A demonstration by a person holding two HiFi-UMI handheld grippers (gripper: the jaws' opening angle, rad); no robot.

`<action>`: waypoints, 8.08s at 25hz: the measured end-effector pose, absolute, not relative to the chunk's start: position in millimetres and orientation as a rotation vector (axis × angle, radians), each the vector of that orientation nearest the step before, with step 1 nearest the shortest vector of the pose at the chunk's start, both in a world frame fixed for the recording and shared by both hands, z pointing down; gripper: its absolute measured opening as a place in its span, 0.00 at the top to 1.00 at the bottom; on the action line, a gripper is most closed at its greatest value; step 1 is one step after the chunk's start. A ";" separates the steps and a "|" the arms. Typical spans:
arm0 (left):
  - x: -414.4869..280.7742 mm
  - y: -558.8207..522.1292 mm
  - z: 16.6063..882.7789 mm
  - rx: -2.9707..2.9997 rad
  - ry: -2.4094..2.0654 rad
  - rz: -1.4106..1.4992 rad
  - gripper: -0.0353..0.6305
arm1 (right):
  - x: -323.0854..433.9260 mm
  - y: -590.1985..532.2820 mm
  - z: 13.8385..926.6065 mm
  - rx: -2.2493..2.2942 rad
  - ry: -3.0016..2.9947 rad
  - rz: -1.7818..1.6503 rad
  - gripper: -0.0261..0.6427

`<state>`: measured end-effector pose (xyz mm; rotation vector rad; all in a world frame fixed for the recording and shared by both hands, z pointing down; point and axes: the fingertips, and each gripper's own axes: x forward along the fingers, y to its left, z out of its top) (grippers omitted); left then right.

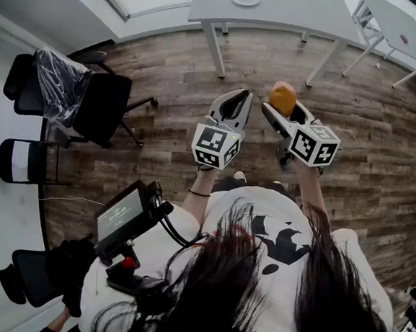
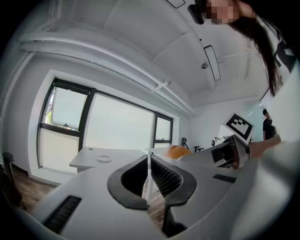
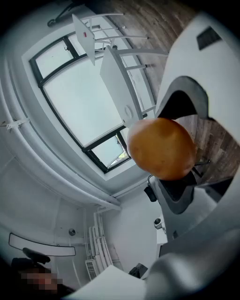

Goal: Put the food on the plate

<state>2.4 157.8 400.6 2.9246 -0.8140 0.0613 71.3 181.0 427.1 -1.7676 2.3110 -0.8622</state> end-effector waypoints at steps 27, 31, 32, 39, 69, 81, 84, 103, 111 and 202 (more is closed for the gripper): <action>-18.9 132.3 408.3 2.922 -0.795 0.096 0.94 | 53.2 151.1 426.2 -1.784 2.304 -0.839 0.39; -13.2 131.9 411.3 2.909 -0.774 0.083 0.94 | 59.9 154.6 425.0 -1.810 2.291 -0.836 0.39; -10.3 131.9 412.5 2.907 -0.764 0.082 0.94 | 62.7 154.1 424.7 -1.817 2.287 -0.835 0.39; 15.5 114.5 431.8 2.867 -0.727 0.122 0.94 | 85.8 134.6 435.1 -1.836 2.276 -0.886 0.39; 133.0 -102.5 415.0 2.821 -0.946 0.101 0.94 | 202.5 -106.6 433.4 -1.601 2.463 -0.899 0.39; 114.4 -153.9 422.1 2.777 -1.016 0.183 0.94 | 203.8 -151.1 446.2 -1.581 2.435 -0.962 0.39; 126.2 -169.8 429.1 2.796 -0.953 0.190 0.94 | 216.1 -161.9 452.2 -1.630 2.387 -0.966 0.39; 160.6 -383.6 438.2 2.872 -0.611 0.220 0.94 | 221.8 -349.0 478.4 -1.843 2.225 -1.058 0.39; 154.7 -455.2 447.9 2.837 -0.591 0.207 0.94 | 225.8 -410.3 523.4 -1.946 2.230 -1.169 0.39; 120.6 -210.9 446.4 2.839 -0.334 0.203 0.94 | 170.7 -185.3 447.6 -2.001 2.024 -0.777 0.79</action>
